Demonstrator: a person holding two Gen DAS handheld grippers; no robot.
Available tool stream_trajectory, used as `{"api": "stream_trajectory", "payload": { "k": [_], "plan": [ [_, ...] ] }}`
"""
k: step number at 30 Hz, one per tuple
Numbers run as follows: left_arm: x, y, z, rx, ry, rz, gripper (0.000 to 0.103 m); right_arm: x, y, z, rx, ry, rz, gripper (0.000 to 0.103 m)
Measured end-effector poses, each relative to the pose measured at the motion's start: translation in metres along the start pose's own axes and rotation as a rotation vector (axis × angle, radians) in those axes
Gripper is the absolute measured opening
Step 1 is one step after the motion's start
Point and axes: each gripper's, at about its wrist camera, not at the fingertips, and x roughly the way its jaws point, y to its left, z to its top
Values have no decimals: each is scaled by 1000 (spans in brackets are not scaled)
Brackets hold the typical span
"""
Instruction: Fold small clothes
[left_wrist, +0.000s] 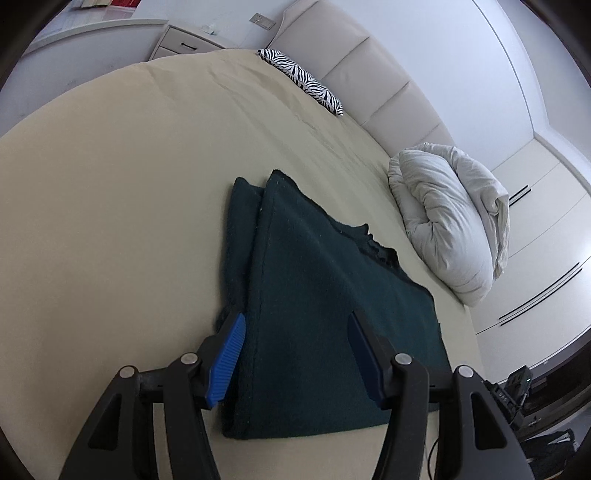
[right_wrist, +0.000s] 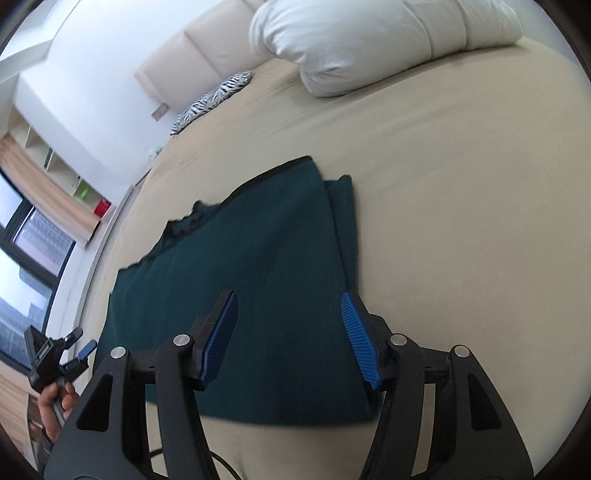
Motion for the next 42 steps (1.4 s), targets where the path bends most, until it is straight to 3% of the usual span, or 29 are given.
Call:
{"api": "stream_trajectory", "payload": {
  "k": [6, 11, 17, 21, 23, 27, 29, 30, 34, 36, 42],
  "plan": [
    [5, 3, -12, 37, 4, 43, 55, -22, -1, -30, -42, 15, -45, 56],
    [3, 4, -17, 91, 3, 86, 24, -23, -6, -38, -41, 26, -72, 56],
    [2, 5, -21, 119, 2, 109, 20, -18, -4, -44, -59, 48, -87, 56],
    [4, -2, -22, 149, 6, 127, 20, -19, -1, -47, -89, 41, -110, 47],
    [4, -5, -23, 159, 3, 133, 28, -22, -3, -47, -80, 34, -113, 46],
    [6, -11, -27, 202, 4, 144, 29, -25, -9, -45, -65, 26, -126, 46],
    [5, -11, -28, 209, 1, 151, 12, -25, -10, -46, -65, 31, -137, 46],
    [5, -10, -28, 207, 0, 156, 10, -25, -10, -48, -70, 31, -135, 46],
    [4, -5, -30, 210, -4, 161, 7, -26, -5, -50, -110, 28, -163, 25],
    [3, -7, -31, 225, -11, 168, 6, -26, -3, -51, -131, 24, -178, 6],
    [-1, -5, -33, 226, -19, 172, 6, -33, 7, -49, -173, 5, -197, 5]
  ]
}}
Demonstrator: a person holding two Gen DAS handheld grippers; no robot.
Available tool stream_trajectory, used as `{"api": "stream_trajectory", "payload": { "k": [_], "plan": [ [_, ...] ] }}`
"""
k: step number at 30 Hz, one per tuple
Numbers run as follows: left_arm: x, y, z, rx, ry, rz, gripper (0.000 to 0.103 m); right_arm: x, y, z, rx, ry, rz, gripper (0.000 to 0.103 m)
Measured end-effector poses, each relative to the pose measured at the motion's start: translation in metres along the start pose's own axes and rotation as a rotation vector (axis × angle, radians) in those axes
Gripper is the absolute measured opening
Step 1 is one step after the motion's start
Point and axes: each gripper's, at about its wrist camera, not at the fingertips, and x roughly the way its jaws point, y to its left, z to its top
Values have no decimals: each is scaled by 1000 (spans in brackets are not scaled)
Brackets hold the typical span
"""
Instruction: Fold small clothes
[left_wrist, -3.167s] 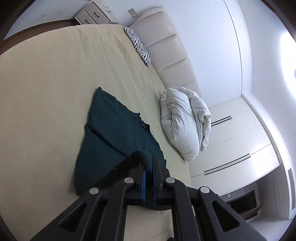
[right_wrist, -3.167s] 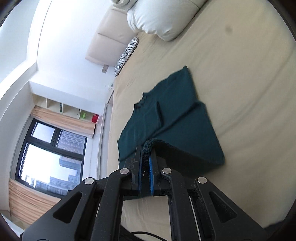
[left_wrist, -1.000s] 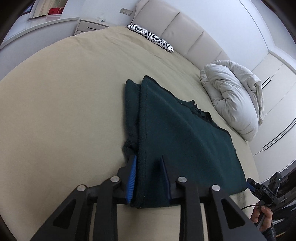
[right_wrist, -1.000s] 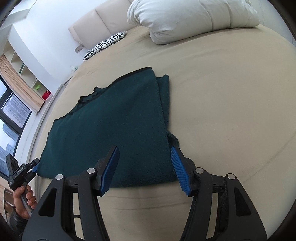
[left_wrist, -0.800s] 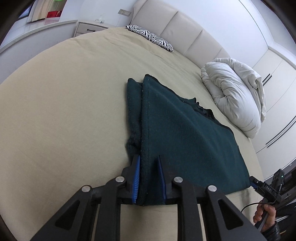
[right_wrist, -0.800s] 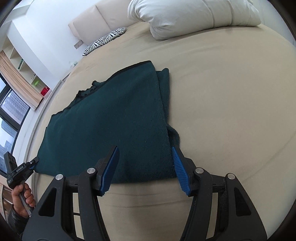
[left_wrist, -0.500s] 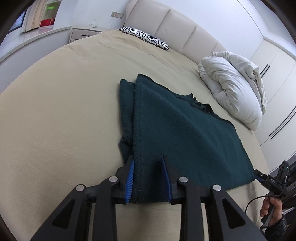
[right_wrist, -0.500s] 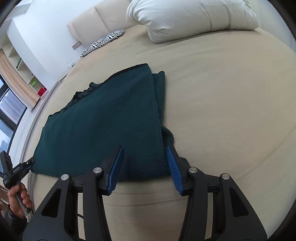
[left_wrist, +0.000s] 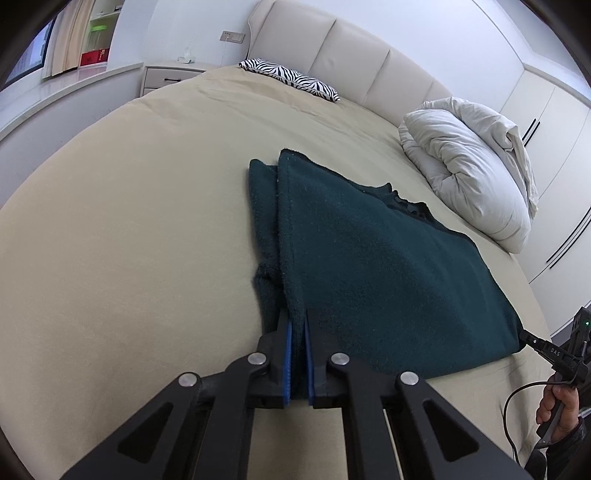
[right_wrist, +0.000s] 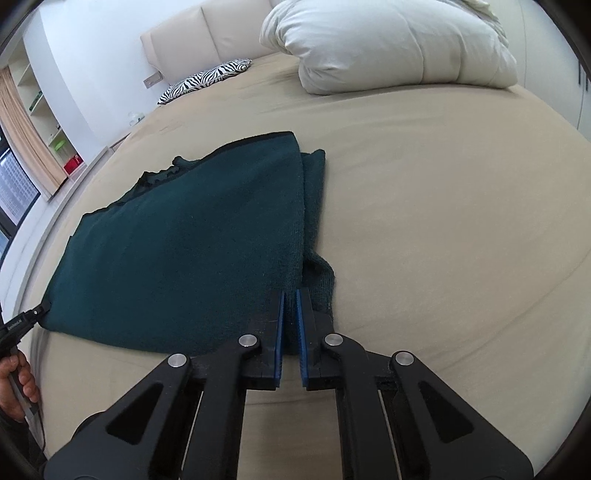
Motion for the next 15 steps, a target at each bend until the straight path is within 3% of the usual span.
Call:
{"api": "stream_trajectory", "payload": {
  "k": [15],
  "plan": [
    [-8, 11, -10, -32, 0, -29, 6, -5, -9, -14, 71, 37, 46, 5]
  ]
}}
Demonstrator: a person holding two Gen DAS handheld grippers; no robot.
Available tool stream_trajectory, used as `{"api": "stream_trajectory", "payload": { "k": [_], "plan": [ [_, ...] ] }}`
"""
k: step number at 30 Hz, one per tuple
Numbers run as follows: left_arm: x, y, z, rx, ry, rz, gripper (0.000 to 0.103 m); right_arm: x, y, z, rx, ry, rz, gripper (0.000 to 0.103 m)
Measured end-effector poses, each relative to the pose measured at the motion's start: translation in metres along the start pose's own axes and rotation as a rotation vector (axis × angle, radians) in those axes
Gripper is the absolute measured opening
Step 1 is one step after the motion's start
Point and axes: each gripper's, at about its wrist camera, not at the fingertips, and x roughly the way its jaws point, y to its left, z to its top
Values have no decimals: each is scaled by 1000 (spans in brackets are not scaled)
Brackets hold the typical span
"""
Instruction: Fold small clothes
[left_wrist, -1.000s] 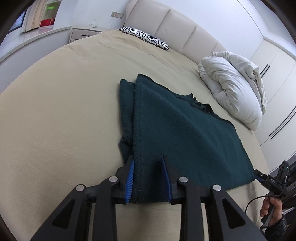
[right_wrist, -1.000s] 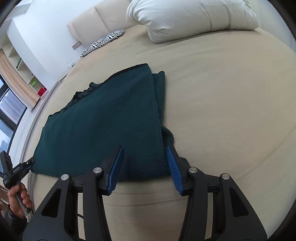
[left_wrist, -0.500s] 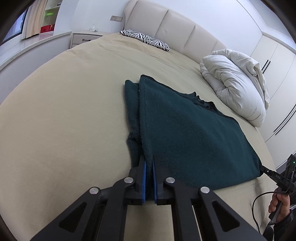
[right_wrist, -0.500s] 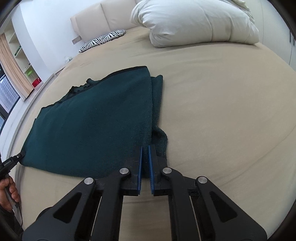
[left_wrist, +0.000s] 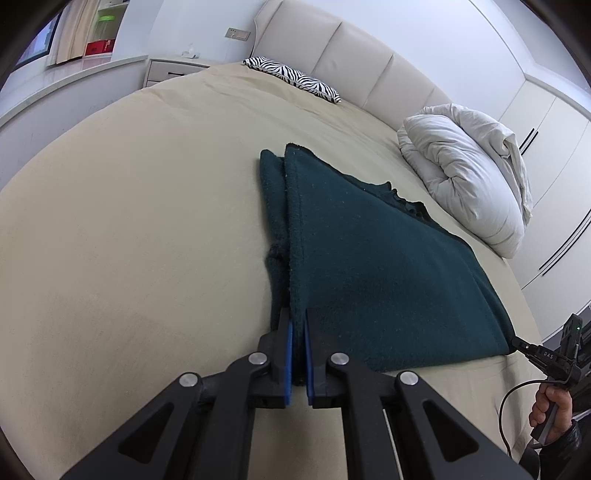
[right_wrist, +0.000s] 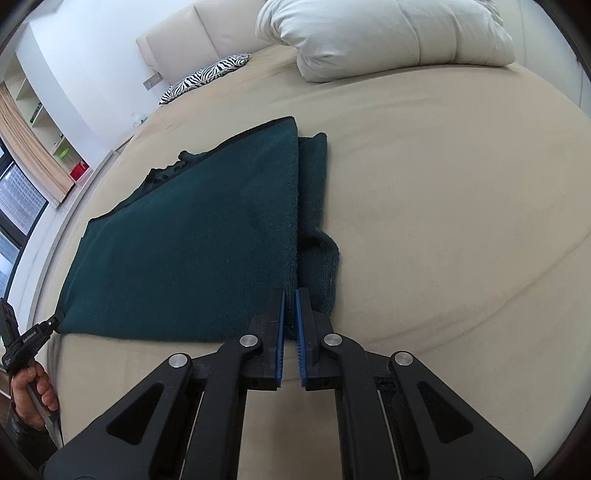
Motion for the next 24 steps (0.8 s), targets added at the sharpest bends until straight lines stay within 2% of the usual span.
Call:
{"api": "stream_trajectory", "payload": {
  "k": [6, 10, 24],
  "plan": [
    [-3, 5, -7, -13, 1, -3, 6, 6, -13, 3, 53, 16, 0, 5],
    [-1, 8, -9, -24, 7, -4, 6, 20, -13, 1, 48, 73, -8, 5],
    [0, 17, -9, -66, 21, -47, 9, 22, -19, -1, 59, 67, 3, 5]
  ]
}}
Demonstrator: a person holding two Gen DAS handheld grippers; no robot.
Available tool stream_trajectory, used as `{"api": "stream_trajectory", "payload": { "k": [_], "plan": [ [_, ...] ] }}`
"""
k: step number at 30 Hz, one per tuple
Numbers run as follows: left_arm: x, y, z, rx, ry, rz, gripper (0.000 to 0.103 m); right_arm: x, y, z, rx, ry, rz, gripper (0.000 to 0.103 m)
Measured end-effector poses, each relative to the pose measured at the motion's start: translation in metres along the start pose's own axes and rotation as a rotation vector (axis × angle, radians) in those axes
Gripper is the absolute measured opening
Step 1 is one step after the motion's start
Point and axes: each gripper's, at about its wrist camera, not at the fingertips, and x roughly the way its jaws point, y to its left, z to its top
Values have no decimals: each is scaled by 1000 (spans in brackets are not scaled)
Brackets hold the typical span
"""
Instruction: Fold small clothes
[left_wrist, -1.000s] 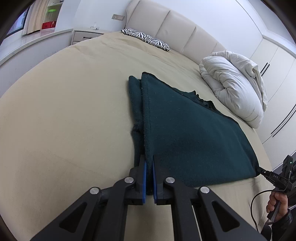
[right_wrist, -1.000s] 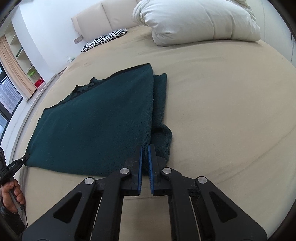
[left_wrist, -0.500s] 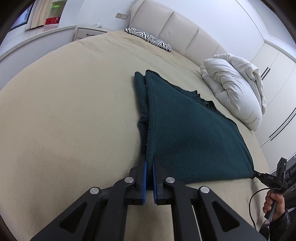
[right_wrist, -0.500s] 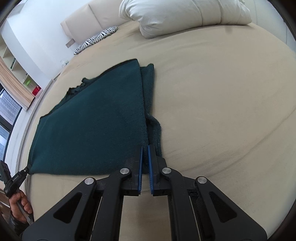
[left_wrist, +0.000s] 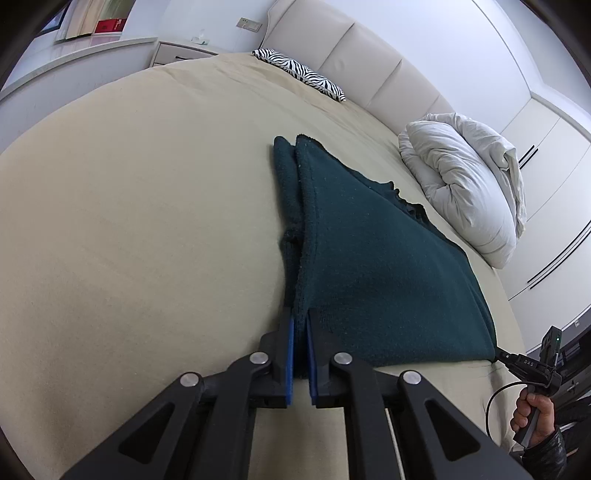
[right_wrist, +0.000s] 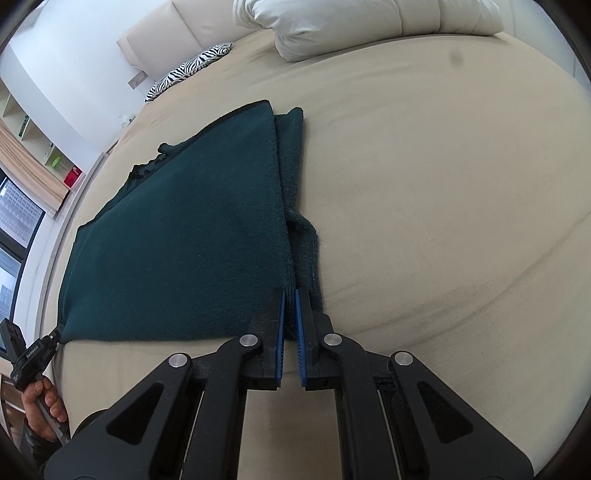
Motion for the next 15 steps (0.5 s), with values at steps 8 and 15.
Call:
{"api": "stream_trajectory", "payload": {
  "k": [8, 15],
  "plan": [
    [-2, 0, -1, 4, 5, -1, 9, -6, -2, -6, 7, -2, -21, 5],
    [-1, -1, -1, 8, 10, 5, 9, -1, -10, -6, 32, 7, -6, 4]
  ]
}}
